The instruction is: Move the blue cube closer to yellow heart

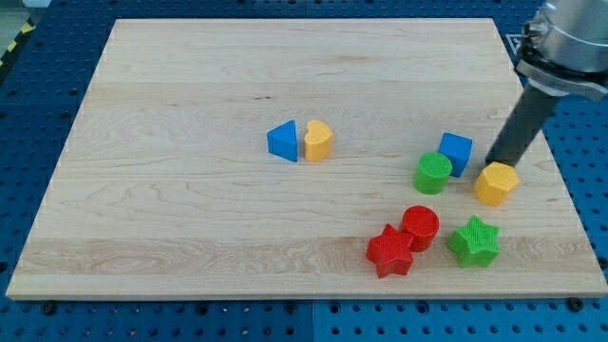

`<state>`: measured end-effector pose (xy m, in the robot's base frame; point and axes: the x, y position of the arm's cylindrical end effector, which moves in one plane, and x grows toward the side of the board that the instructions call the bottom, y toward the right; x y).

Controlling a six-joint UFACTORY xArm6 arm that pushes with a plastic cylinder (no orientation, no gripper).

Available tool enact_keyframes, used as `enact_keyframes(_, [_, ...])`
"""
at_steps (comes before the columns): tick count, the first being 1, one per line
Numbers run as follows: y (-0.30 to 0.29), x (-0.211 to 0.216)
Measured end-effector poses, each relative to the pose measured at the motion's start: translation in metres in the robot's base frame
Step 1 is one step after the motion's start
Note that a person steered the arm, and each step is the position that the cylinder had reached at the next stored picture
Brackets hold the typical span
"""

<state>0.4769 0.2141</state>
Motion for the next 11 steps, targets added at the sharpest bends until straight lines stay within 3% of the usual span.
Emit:
enact_keyframes(2, [-0.049,-0.004])
enact_keyframes(6, [-0.128,-0.066])
enact_keyframes(9, [-0.124,-0.046])
enact_keyframes(11, [-0.130,-0.057])
